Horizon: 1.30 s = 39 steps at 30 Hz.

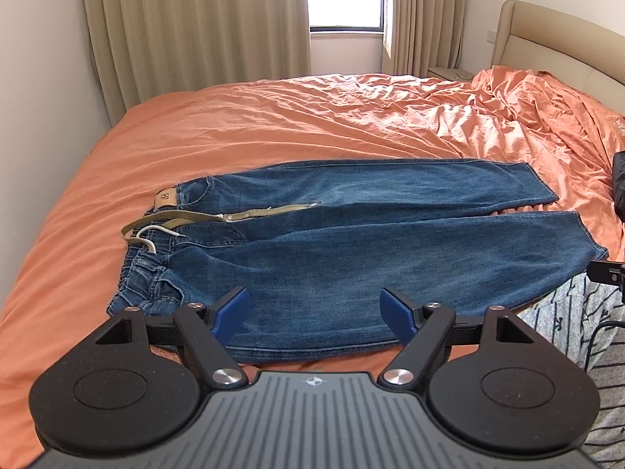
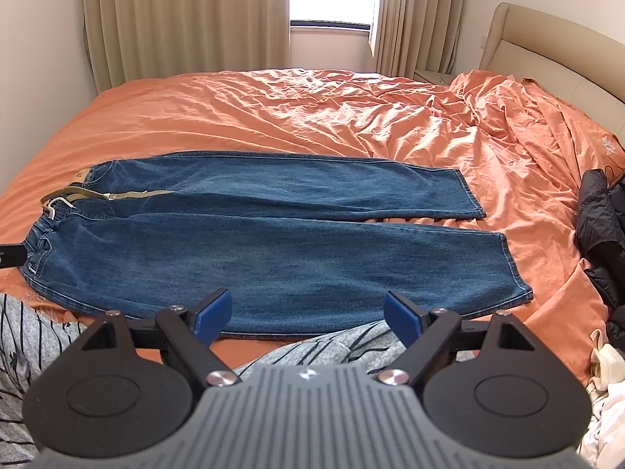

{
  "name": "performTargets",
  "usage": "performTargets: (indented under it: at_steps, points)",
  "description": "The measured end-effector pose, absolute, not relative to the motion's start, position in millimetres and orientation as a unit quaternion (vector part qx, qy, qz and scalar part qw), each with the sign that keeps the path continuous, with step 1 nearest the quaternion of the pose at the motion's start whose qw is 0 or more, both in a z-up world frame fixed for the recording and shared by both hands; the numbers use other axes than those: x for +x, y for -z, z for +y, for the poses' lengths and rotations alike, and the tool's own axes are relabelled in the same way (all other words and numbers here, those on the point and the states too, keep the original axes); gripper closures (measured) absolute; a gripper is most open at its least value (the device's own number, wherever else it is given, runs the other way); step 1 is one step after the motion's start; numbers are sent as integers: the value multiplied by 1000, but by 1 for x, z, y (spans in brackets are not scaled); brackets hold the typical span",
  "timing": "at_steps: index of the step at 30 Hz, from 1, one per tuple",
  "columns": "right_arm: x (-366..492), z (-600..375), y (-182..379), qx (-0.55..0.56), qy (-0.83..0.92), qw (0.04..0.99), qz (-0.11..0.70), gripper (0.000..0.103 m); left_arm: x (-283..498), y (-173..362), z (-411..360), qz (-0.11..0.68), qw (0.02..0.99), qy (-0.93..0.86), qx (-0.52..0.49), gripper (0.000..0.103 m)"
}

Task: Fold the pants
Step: 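Grasp the jeans waistband with the left gripper while the right gripper grasps a leg hem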

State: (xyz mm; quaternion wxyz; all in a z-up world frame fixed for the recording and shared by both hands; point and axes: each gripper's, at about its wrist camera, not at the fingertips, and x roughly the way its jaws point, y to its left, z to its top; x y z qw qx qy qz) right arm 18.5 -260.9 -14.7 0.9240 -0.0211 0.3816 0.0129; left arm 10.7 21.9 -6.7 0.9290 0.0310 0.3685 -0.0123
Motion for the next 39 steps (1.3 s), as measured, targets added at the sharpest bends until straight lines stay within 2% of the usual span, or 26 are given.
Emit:
performTargets:
  at_steps: [2,4,6,7,13,16,17,19,22,28,31,35,36,37,39]
  points:
    - [19,-263,16,-21,-20,929,370,22,14,8,31,368,929,15,36,17]
    - [21,-268,18,-25,-26,935,354,22,20,10,43,378,925,25,42,22]
    - [24,-275,22,-31,-35,938,342,22,24,10,56,381,922,32,67,39]
    - [27,-281,24,-29,-43,941,334,22,26,10,63,380,921,24,85,40]
    - [55,-314,44,-3,-28,946,321,22,34,17,110,348,918,26,190,40]
    - [72,-326,56,19,-33,941,337,24,39,37,126,366,889,67,269,40]
    - [76,-329,59,28,-35,939,341,27,42,46,130,375,875,79,296,39]
    - [87,-333,65,38,-37,932,360,49,47,69,140,401,845,105,338,37]
    - [99,-333,74,41,-31,922,385,59,56,106,154,444,798,139,382,37]
    - [107,-335,85,30,-4,910,414,59,75,156,171,483,742,191,424,36]
    - [107,-345,84,30,21,907,419,59,85,172,170,500,717,211,438,32]
    - [107,-367,85,36,44,899,435,59,91,186,162,505,690,227,467,32]
    - [108,-375,83,36,45,895,442,59,94,187,162,512,687,224,464,39]
    - [110,-381,81,29,44,892,449,60,98,187,161,513,689,218,463,51]
    - [115,-391,73,0,44,890,455,61,99,184,161,510,696,211,459,60]
